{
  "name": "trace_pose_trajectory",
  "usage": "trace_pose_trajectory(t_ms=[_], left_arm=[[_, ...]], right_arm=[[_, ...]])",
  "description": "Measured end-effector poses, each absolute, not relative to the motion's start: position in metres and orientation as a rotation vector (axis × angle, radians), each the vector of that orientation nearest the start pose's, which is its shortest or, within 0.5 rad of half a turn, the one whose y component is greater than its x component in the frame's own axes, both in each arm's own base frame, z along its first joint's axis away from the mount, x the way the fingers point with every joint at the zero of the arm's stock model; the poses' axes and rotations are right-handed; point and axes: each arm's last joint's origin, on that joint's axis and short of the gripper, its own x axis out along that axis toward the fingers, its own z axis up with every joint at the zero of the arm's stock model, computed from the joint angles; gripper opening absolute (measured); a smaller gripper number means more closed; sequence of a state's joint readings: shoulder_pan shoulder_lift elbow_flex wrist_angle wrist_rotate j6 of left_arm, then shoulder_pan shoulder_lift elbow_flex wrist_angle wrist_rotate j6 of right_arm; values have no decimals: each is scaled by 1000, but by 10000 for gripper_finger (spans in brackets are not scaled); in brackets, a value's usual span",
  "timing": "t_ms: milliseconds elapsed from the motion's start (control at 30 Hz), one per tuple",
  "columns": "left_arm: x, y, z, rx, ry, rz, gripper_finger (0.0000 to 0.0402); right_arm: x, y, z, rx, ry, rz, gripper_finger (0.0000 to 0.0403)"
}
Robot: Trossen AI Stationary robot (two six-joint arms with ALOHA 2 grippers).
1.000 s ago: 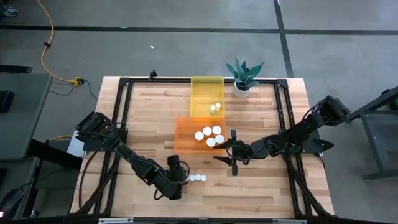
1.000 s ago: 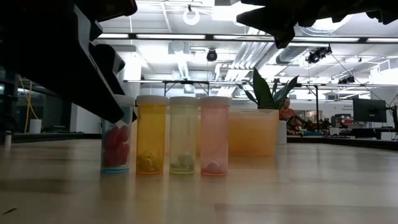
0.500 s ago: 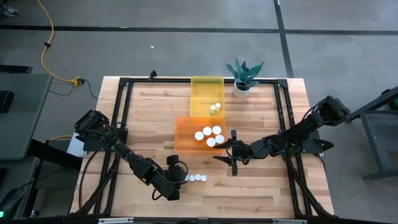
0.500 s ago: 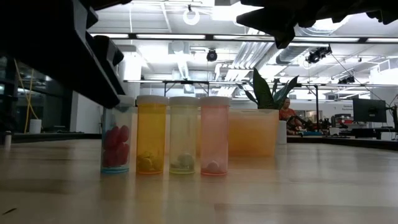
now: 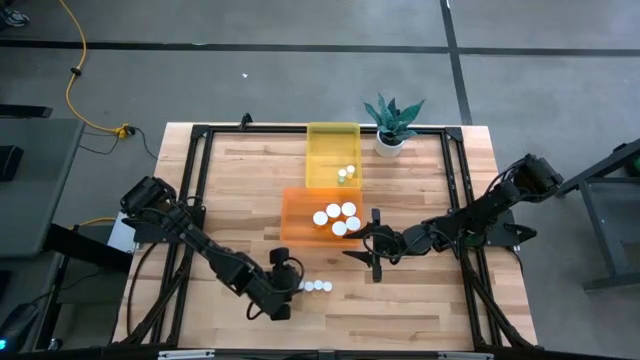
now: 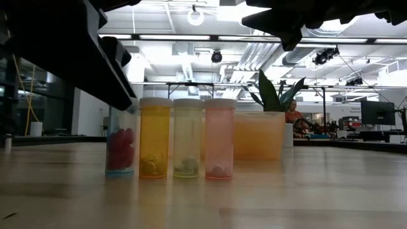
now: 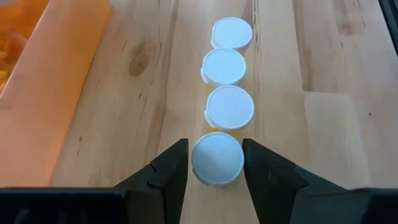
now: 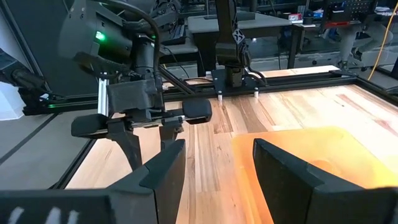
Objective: Pick and place medicine bottles into bin by pill shape (circle, oval)
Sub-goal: Put the small blue pill bottle into the yellow bin
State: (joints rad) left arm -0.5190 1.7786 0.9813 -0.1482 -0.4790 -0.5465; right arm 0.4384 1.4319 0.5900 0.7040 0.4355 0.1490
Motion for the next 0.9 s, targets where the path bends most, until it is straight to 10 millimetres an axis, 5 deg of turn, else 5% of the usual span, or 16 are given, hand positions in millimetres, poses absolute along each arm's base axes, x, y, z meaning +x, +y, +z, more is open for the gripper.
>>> trace_pose_trajectory(t_ms=[267,600,900], left_arm=[[302,-157,161,-64,812,153,97],[279,-147,211,-62,746,165,93],[245,-97,270,55,615,422,93]], right_arm=[[263,110,208,84,139,-8,181],[262,110,207,88,146,-8,181],[263,106,207,77,146,-45,181]])
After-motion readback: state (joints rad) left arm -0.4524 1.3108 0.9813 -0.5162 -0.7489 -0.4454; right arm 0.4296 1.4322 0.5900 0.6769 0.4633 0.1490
